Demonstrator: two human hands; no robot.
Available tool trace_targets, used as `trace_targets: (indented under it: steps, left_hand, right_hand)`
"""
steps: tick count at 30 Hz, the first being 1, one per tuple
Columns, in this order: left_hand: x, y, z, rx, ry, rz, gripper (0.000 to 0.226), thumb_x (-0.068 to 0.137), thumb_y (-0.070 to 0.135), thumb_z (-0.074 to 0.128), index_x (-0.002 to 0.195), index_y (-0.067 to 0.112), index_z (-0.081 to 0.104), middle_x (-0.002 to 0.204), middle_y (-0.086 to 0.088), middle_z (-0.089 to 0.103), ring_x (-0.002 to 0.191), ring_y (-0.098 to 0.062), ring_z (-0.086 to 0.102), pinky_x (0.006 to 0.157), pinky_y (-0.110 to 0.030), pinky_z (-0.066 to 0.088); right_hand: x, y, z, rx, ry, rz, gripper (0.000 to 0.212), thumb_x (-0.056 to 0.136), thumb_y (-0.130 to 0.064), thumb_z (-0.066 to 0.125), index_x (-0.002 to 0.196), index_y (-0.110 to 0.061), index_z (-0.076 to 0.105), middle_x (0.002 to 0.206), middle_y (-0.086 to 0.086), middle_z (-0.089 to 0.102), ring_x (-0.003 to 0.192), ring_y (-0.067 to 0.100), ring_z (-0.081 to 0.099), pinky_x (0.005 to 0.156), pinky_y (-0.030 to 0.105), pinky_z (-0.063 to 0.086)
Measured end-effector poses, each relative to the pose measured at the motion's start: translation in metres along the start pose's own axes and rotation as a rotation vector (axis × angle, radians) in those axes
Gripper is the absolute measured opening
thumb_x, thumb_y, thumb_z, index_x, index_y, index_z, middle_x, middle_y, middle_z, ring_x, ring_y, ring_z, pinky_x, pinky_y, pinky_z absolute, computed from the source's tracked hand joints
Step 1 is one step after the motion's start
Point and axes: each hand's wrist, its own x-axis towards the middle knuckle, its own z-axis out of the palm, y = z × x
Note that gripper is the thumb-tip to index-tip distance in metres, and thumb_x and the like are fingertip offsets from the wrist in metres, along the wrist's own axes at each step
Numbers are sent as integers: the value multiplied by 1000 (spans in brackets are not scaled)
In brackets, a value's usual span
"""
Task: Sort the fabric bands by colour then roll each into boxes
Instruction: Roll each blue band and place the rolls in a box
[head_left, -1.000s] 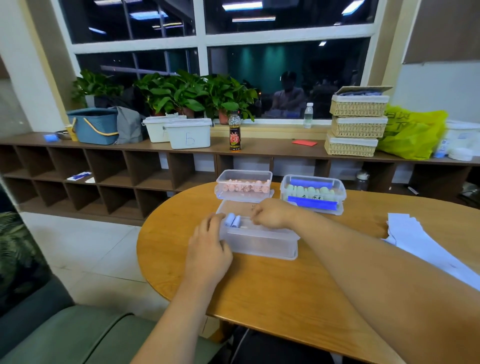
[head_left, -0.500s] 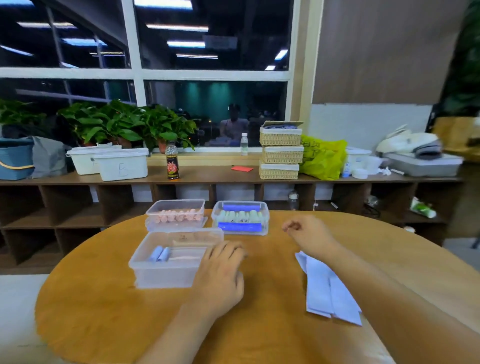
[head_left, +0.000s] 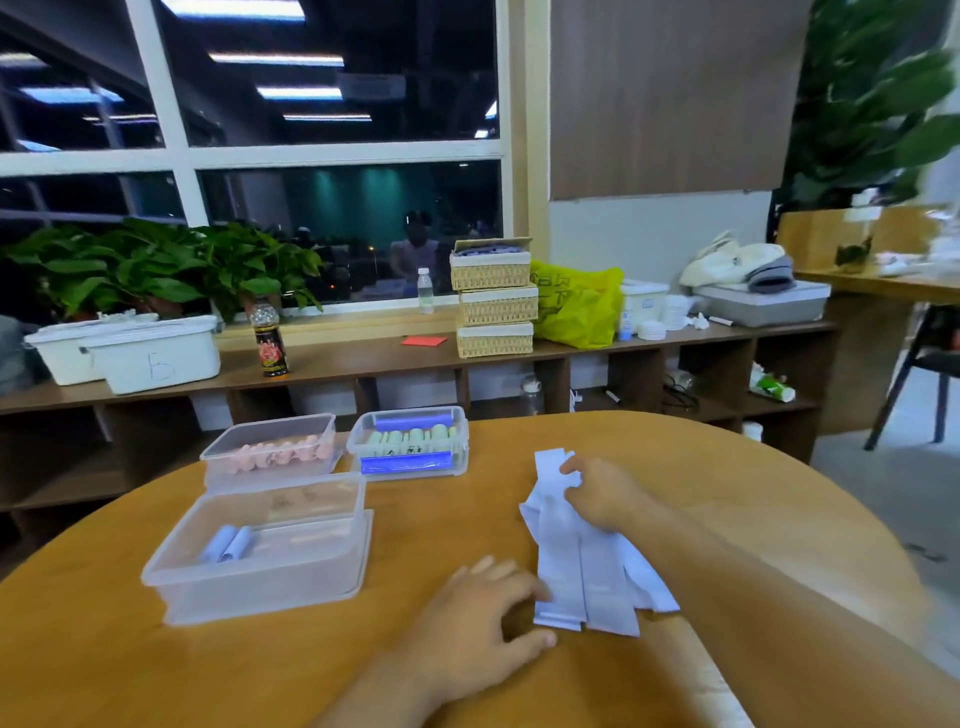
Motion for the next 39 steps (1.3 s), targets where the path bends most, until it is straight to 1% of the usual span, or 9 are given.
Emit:
trace_targets:
  steps: [9, 14, 20, 24, 27, 30, 35, 37, 39]
  left_hand:
    - [1, -3, 1, -27, 69, 33, 32, 108, 59, 43, 122, 40, 65, 119, 23, 59, 113, 3, 52, 115, -31, 37]
    - [-1, -4, 4, -15, 113, 50, 33, 111, 53, 39, 121, 36, 66, 117, 18, 62, 111, -2, 57, 115, -26, 34]
    - [-12, -13, 4, 40, 302, 61, 29, 113, 49, 37, 113, 34, 63, 107, 16, 59, 97, -5, 54, 87, -28, 49]
    - [-33, -31, -5, 74, 379, 79, 21, 113, 47, 42, 110, 34, 58, 105, 18, 59, 94, -3, 56, 86, -19, 46]
    - [-46, -36, -11, 21, 364, 90, 7, 108, 36, 55, 106, 31, 60, 105, 19, 57, 95, -2, 55, 87, -10, 38]
    - [-52, -38, -12, 25, 329, 70, 4, 103, 30, 58, 105, 31, 61, 104, 19, 54, 95, -5, 53, 81, -18, 44]
    - [-49, -41, -15, 64, 207, -39, 35, 105, 53, 43, 135, 41, 57, 132, 27, 51, 120, 5, 43, 101, -23, 41]
    - [-49, -41, -13, 46, 181, -73, 34, 104, 56, 40, 128, 42, 61, 126, 27, 54, 116, 5, 44, 103, -31, 42]
    - [-49, -41, -12, 15, 183, -86, 31, 103, 55, 42, 122, 42, 63, 121, 27, 55, 111, 4, 46, 101, -33, 43]
  right_hand:
    - [68, 17, 3, -105, -91, 70, 56, 101, -38, 38, 156, -48, 42, 163, -4, 47, 153, 33, 34, 125, 54, 29]
    - [63, 1, 0, -3, -123, 41, 49, 110, -19, 46, 158, -24, 47, 164, 3, 45, 149, 30, 42, 122, 41, 39]
    - [38, -29, -5, 578, 10, 53, 46, 106, -8, 51, 147, -26, 61, 144, -5, 58, 132, 22, 56, 106, 33, 48]
    - [23, -60, -2, 951, -34, 78, 49, 102, 1, 50, 141, -25, 62, 111, 8, 70, 105, 23, 68, 93, 38, 61]
    - [10, -90, 1, 1047, -77, 84, 49, 103, 4, 46, 141, -26, 58, 111, 11, 67, 110, 23, 69, 88, 38, 63]
    - [5, -111, 10, 1070, -101, 98, 51, 103, 3, 44, 140, -27, 60, 113, 4, 70, 108, 18, 68, 85, 39, 62]
    - [8, -124, 31, 987, -156, 78, 51, 106, 2, 42, 146, -26, 56, 125, 1, 68, 113, 17, 64, 103, 42, 54]
    - [3, -124, 33, 787, -131, 44, 51, 109, -3, 41, 153, -27, 49, 133, 2, 65, 110, 14, 62, 94, 28, 51]
    - [-1, -120, 32, 552, -53, -32, 53, 107, 1, 42, 155, -21, 48, 131, 3, 61, 86, 6, 55, 67, 10, 47]
